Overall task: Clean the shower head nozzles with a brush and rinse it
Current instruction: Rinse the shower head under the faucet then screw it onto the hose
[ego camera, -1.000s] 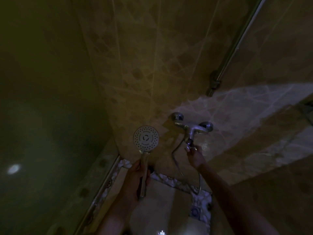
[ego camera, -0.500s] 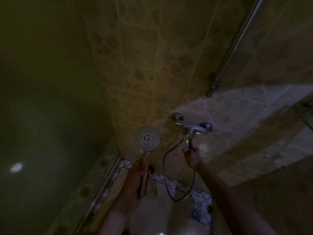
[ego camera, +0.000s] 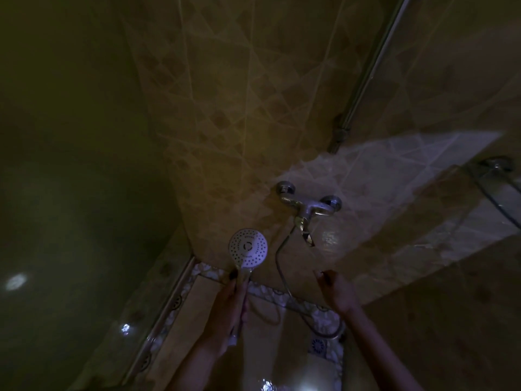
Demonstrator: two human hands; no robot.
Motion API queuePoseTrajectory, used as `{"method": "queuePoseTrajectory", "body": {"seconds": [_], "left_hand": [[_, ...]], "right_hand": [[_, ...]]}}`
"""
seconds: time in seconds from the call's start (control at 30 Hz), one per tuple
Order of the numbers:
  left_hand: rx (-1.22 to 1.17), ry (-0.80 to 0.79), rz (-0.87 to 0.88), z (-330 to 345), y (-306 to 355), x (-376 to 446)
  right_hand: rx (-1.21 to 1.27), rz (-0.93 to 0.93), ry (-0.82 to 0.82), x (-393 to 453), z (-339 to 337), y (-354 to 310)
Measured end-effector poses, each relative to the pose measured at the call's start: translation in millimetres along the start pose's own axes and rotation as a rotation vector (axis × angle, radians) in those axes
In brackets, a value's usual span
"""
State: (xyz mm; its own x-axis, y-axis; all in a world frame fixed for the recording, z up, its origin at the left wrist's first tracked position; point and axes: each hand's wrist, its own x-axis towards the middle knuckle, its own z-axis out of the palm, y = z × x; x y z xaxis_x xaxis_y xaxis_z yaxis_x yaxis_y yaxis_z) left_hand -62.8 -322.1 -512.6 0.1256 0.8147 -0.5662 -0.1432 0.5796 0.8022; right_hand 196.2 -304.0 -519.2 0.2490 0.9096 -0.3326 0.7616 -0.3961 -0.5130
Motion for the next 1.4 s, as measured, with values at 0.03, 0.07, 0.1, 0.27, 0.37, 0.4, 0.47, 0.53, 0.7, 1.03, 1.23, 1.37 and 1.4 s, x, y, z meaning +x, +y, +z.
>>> {"method": "queuePoseTrajectory", "body": {"seconds": [0.03, 0.07, 0.1, 0.27, 0.37, 0.4, 0.47, 0.53, 0.7, 1.03, 1.23, 1.37, 1.4], "left_hand": [[0.026, -0.004, -0.004, 2, -8, 3], [0.044, -0.013, -0.008, 6, -15, 7], [0.063, -0.028, -0.013, 9, -23, 10], [0.157, -0.12, -0.046, 29, -49, 26], [0.228, -0.153, -0.054, 37, -56, 36], [0.251, -0.169, -0.059, 39, -58, 39], [0.266, -0.174, -0.091, 39, -62, 44], [0.265, -0.172, -0.106, 38, -62, 48], [0.292, -0.2, -0.094, 36, -57, 56], [0.289, -0.211, -0.046, 29, -47, 59], [0.258, -0.198, -0.045, 32, -43, 59], [0.271, -0.195, -0.039, 36, -43, 64], [0.263, -0.207, -0.035, 37, -43, 64]], "right_hand": [[0.014, -0.005, 0.009, -11, -1, 4], [0.026, -0.004, 0.022, -21, -1, 6], [0.03, -0.005, 0.04, -30, 0, 9], [0.027, 0.034, 0.108, -63, 1, 7], [0.019, 0.057, 0.123, -72, 3, 2], [0.02, 0.064, 0.11, -73, 4, 0], [0.044, 0.083, 0.086, -71, 7, -5], [0.042, 0.079, 0.078, -68, 11, -10], [0.016, 0.13, 0.004, -52, 21, -34], [0.023, 0.171, 0.038, -4, 15, -59], [0.007, 0.234, -0.003, -13, 5, -43], [-0.011, 0.177, -0.055, -30, 16, -40], [-0.016, 0.151, -0.058, -32, 19, -42]]}}
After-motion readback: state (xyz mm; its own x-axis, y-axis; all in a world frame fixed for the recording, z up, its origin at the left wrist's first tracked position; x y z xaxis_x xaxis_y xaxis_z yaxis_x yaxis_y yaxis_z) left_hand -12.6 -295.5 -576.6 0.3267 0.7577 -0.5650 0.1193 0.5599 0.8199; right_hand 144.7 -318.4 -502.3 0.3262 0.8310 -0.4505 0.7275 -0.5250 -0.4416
